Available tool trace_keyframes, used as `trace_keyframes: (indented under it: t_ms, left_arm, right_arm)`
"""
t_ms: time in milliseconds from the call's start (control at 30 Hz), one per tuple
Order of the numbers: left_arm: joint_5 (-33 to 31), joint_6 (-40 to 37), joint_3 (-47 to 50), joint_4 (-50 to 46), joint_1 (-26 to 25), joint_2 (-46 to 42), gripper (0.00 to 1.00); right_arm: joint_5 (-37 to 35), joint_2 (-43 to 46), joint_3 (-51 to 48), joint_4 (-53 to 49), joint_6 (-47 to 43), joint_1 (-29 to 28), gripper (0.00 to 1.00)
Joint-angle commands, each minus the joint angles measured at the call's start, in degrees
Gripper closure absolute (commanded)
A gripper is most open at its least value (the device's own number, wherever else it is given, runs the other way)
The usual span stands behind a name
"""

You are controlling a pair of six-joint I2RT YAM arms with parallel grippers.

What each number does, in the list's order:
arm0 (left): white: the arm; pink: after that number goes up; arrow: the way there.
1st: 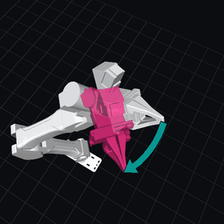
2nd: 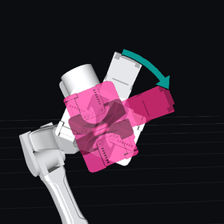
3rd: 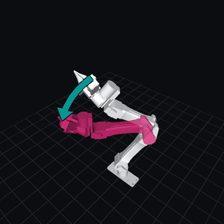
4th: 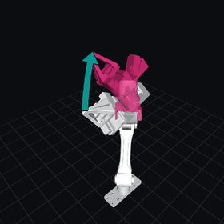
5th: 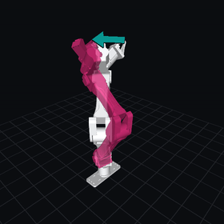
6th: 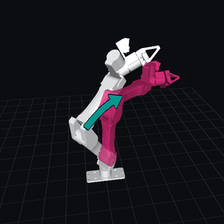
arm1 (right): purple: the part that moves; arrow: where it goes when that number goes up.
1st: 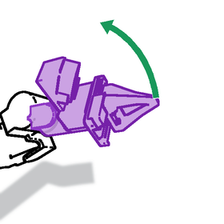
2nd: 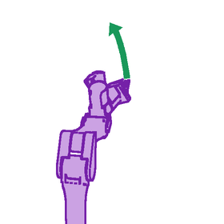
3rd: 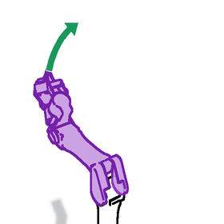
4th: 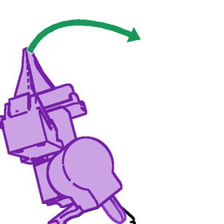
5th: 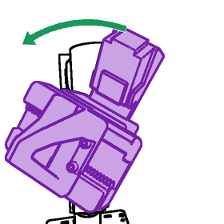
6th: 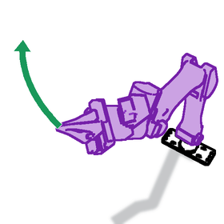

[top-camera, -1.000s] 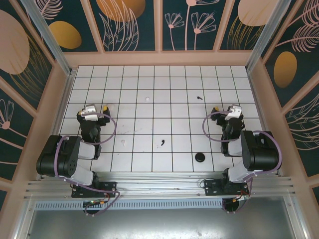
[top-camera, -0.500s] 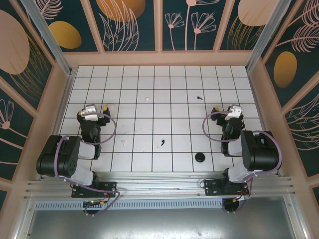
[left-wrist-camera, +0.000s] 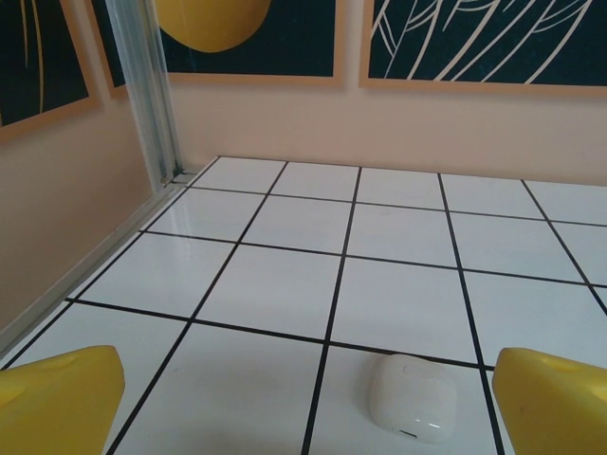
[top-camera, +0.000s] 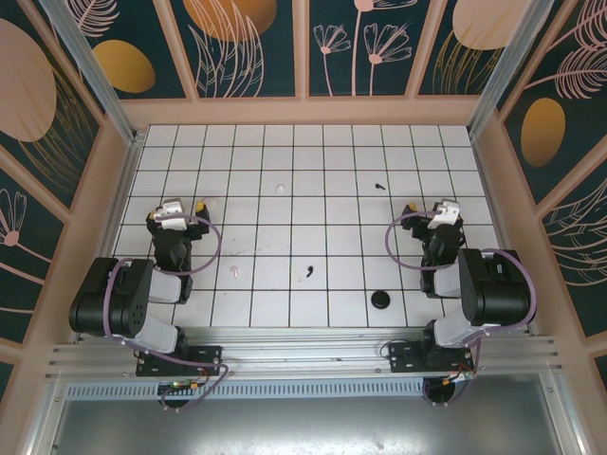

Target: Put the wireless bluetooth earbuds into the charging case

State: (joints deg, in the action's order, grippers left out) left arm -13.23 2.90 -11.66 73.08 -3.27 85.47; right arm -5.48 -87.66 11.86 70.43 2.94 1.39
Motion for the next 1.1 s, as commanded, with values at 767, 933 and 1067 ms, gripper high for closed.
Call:
trace_keyframes:
  t_ms: [767, 933, 1067]
  left_arm:
    - [9.68, 19.13, -22.17, -50.43, -3.50, -12.80, 0.01]
    - [9.20, 20.50, -26.58, -55.35, -15.74, -10.64, 0.02]
    - [8.29, 22.23, -27.44, -55.00, -27.17, -8.87, 0.01]
  right_arm:
    - [-1.55, 31.19, 29.97, -102.72, 33.75, -17.62, 0.07]
    - [-0.02, 31.95, 25.23, -104.38, 46.83, -29.29, 0.11]
    - [0.73, 31.17, 24.24, -105.81, 53.04, -37.62, 0.13]
